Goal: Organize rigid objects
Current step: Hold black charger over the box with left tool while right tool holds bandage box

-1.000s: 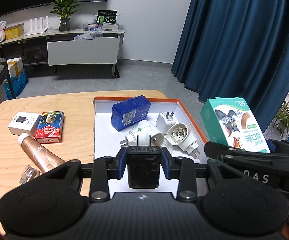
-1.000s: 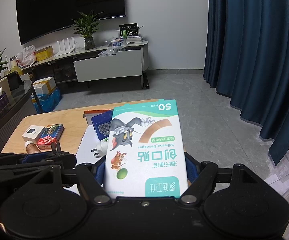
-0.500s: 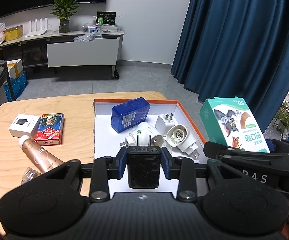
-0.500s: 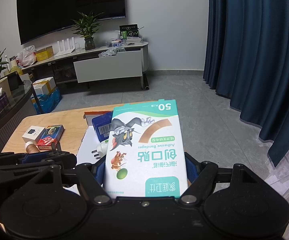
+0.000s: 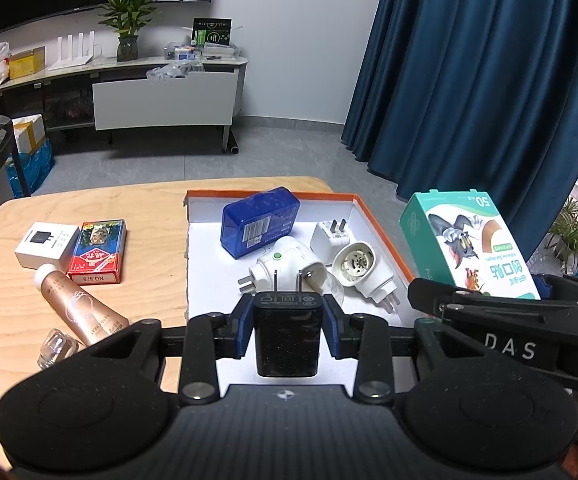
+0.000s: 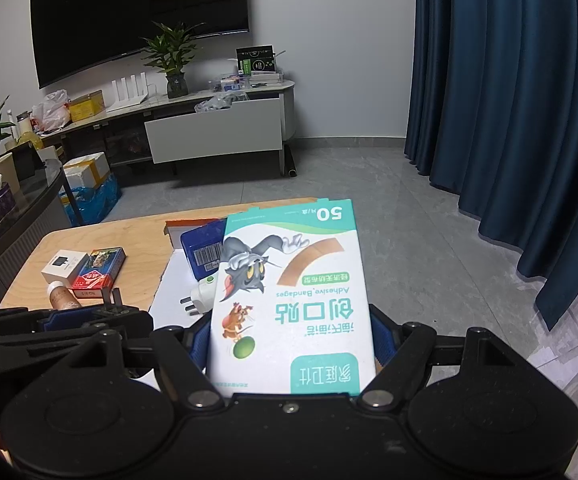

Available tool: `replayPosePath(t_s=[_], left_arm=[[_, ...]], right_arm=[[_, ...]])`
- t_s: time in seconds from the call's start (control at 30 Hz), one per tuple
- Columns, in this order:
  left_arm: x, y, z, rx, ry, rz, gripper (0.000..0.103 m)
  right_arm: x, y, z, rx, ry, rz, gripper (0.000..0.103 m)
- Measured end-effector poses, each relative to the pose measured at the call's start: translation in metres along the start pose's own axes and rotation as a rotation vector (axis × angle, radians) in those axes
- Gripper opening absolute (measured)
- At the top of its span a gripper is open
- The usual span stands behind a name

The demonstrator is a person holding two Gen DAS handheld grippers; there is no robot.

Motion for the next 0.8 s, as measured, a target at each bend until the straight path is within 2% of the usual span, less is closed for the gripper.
replayPosePath(t_s=[0.8], left_arm=[[0.0017,0.0000,-0.0026,-0.005,0.009,0.002,0.037]], right_arm=[[0.0054,0.0020,-0.0034,0.002,0.012,-0.004,0.088]])
Point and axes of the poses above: each gripper's, at about its wrist camera, not at the fingertips, and x roughly the way its jaws point, y to its left, z to its top, the point moved 5 cm from there along x, roughly the way its jaws point, and after that the axes turned 11 degrees about -y, right-handed, at the moved point
